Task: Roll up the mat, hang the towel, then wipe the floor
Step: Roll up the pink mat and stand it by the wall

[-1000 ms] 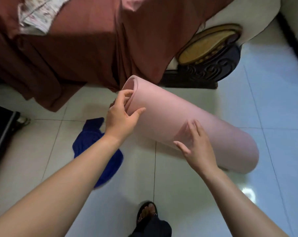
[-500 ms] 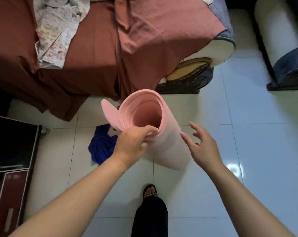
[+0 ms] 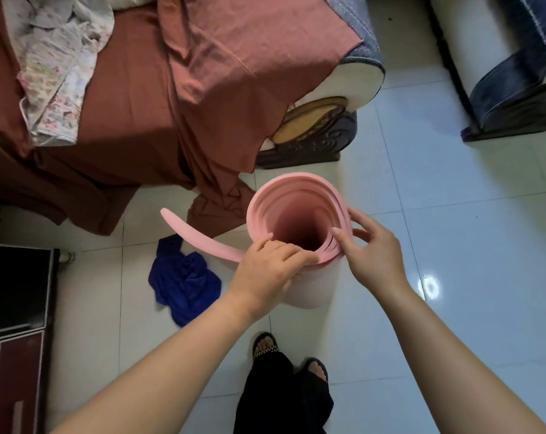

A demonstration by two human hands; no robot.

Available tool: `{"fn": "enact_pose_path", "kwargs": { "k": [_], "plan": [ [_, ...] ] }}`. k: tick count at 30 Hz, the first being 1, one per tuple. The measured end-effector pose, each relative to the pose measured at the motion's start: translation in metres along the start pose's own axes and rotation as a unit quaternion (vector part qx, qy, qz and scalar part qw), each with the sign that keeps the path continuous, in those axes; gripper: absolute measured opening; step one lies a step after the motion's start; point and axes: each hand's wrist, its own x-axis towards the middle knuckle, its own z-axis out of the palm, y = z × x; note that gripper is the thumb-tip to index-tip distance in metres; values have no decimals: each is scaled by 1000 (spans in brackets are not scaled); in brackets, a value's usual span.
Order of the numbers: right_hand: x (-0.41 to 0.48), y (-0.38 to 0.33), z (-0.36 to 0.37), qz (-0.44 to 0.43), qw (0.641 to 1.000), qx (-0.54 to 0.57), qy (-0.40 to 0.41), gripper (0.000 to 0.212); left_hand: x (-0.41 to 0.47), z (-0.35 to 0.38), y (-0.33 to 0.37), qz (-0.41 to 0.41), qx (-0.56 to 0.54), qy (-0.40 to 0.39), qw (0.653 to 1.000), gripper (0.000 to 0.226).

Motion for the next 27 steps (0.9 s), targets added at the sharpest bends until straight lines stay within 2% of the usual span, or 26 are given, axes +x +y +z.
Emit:
{"fn": "enact_pose_path", "kwargs": {
  "k": [2, 4, 7, 9, 11, 14, 18, 21, 24, 27],
  "plan": [
    [-4, 11, -8, 23, 1000, 12, -1, 45, -2, 2, -8, -12, 37, -7, 999, 35],
    [-10, 18, -13, 44, 999, 27, 3, 47, -6, 2, -18, -39, 63, -29, 997, 46],
    [-15, 23, -16, 66, 996, 50, 12, 48, -1, -1, -22, -75, 45, -60, 994, 56],
    [-16, 25, -17, 74, 995, 65, 17, 48, 5, -4, -19, -105, 29, -41, 993, 56],
    [-13, 25, -18, 79, 994, 72, 27, 47, 10, -6, -17, -170, 19, -13, 985, 69],
    [-7, 25, -19, 74, 994, 75, 32, 46, 11, -10, -16, -310, -30, 13, 950, 97],
    [-2, 23, -17, 72, 994, 74, 32, 47, 11, -13, -16, -449, -200, -5, 871, 116],
    [-4, 20, -16, 66, 996, 61, 28, 47, 13, -17, -20, -479, -317, -15, 818, 108],
    [-5, 18, -12, 65, 996, 53, 23, 47, 16, -17, -21, -497, -411, 2, 764, 84],
    [-7, 17, -10, 66, 996, 62, 26, 47, 22, -12, -23, -543, -397, 63, 738, 61]
  ]
}}
